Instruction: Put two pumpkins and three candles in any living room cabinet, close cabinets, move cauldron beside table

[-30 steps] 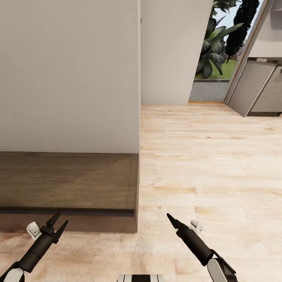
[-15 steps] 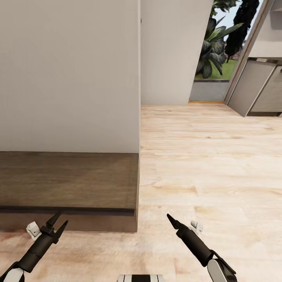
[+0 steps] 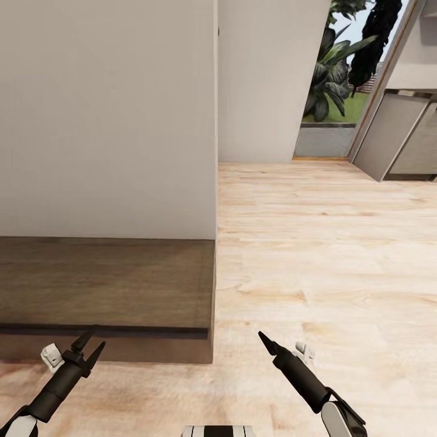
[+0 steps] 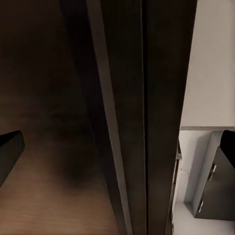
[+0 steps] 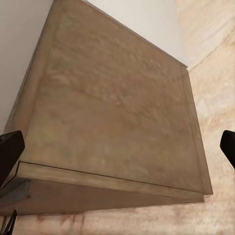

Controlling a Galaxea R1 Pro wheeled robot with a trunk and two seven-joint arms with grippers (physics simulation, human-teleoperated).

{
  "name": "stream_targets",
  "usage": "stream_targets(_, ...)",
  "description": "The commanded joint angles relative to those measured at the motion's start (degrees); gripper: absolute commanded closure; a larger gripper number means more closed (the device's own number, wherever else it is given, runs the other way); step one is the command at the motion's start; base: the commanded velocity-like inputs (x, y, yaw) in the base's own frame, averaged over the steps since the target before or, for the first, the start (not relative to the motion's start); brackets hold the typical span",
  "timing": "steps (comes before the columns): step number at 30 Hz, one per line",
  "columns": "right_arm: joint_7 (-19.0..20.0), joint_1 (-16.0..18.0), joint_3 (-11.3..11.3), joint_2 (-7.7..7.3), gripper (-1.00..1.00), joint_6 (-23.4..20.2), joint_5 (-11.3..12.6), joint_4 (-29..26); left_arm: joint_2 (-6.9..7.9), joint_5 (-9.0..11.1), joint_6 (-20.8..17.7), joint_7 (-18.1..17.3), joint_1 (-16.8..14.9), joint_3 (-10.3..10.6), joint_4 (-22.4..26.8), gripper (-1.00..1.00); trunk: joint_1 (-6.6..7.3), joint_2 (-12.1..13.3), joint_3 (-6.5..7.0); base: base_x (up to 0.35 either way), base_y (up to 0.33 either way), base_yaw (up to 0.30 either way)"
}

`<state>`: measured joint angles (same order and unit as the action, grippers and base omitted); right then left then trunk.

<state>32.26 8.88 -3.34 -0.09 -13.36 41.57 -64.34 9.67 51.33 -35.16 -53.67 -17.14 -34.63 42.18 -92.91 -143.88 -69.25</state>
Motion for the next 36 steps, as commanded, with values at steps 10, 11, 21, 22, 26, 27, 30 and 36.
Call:
stream_targets(10, 0.00, 0.00, 0.00, 0.00, -1.00, 0.00, 0.00, 0.00, 0.04, 0.12, 0.05, 0.02, 0.00, -0.05, -0.05, -1.00, 0.00, 0.00, 0.00, 0.000, 0.000, 0.000)
stream_targets(11, 0.00, 0.00, 0.00, 0.00, -1.00, 0.00, 0.00, 0.00, 0.03, 0.14, 0.07, 0.00, 0.00, -0.05, -0.06, -1.00, 0.00, 0.00, 0.00, 0.000, 0.000, 0.000)
stream_targets(21, 0.00, 0.02, 0.00, 0.00, -1.00, 0.00, 0.00, 0.18, 0.00, 0.11, 0.02, 0.05, 0.00, -0.08, -0.08, 1.00, 0.00, 0.00, 0.00, 0.000, 0.000, 0.000)
stream_targets(22, 0.00, 0.03, 0.00, 0.00, -1.00, 0.00, 0.00, 0.24, 0.01, 0.14, 0.01, 0.07, 0.00, -0.09, -0.08, 1.00, 0.00, 0.00, 0.00, 0.000, 0.000, 0.000)
stream_targets(26, 0.00, 0.05, 0.00, 0.00, -1.00, 0.00, 0.00, 0.34, 0.01, 0.13, 0.00, 0.13, 0.00, -0.09, -0.08, 1.00, 0.00, 0.00, 0.00, 0.000, 0.000, 0.000)
stream_targets(27, 0.00, 0.02, 0.00, 0.00, -1.00, 0.00, 0.00, 0.35, 0.01, 0.15, 0.00, 0.14, 0.00, -0.09, -0.08, 1.00, 0.00, 0.00, 0.00, 0.000, 0.000, 0.000)
stream_targets(30, 0.00, 0.01, 0.00, 0.00, -1.00, 0.00, 0.00, 0.35, 0.00, 0.15, 0.00, 0.14, 0.00, -0.08, -0.08, 1.00, 0.00, 0.00, 0.00, 0.000, 0.000, 0.000)
stream_targets(36, 0.00, 0.05, 0.00, 0.00, -1.00, 0.00, 0.00, 0.36, 0.02, 0.17, 0.00, 0.11, 0.00, -0.07, -0.08, 1.00, 0.00, 0.00, 0.00, 0.000, 0.000, 0.000)
